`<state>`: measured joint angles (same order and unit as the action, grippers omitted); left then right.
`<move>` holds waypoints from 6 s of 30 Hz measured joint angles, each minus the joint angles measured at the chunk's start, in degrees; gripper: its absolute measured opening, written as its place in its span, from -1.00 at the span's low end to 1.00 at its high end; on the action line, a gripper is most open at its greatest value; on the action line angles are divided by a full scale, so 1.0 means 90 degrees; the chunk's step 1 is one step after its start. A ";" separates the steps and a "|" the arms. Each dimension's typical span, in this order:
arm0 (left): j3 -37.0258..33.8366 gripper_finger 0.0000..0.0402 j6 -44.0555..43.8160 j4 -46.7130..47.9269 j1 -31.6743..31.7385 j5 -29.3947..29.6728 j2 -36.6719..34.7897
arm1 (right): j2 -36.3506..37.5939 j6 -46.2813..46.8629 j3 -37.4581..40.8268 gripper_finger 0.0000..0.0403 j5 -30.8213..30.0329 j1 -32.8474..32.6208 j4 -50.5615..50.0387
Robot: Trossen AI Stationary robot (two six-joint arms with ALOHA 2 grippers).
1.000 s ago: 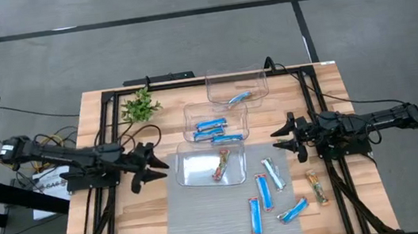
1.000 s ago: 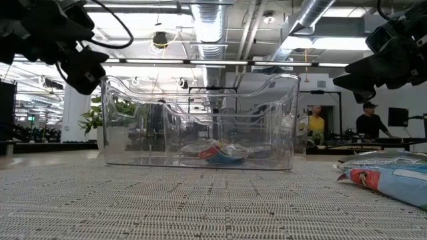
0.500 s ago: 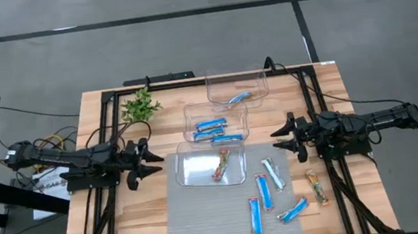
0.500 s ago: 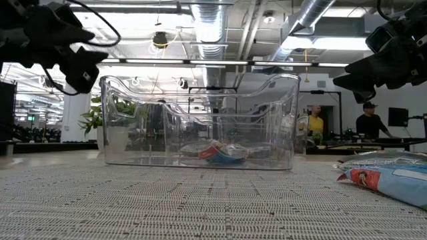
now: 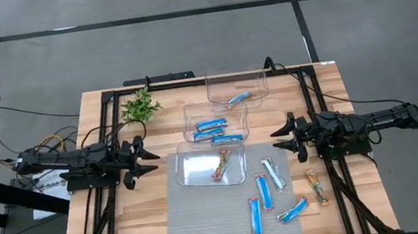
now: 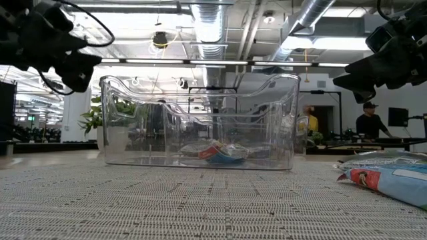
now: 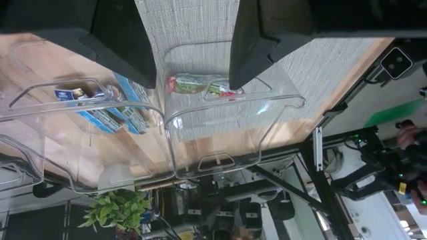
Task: Pick and place Granola Bars by type
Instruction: Put the yellow granola bar into the top transparent bin
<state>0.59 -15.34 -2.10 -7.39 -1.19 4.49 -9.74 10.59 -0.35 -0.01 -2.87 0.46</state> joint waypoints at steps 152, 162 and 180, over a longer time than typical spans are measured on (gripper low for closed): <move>0.0004 -0.16 0.0849 0.0070 -0.0003 0.0061 -0.0177 | -0.8621 0.1071 -0.4715 -0.82 -0.0919 0.0193 -0.5876; 0.0002 -0.16 0.0820 0.0070 -0.0003 0.0063 -0.0177 | -0.7117 0.2093 -0.4715 -0.78 -0.0903 0.0194 -0.5606; 0.0003 -0.16 0.0838 0.0069 -0.0003 0.0062 -0.0177 | -0.4082 0.1668 -0.4727 -0.79 -0.1685 0.0204 -0.1685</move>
<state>0.62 -7.79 -1.48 -7.42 -0.64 2.90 -46.48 25.60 -42.89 -15.18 -1.03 -14.71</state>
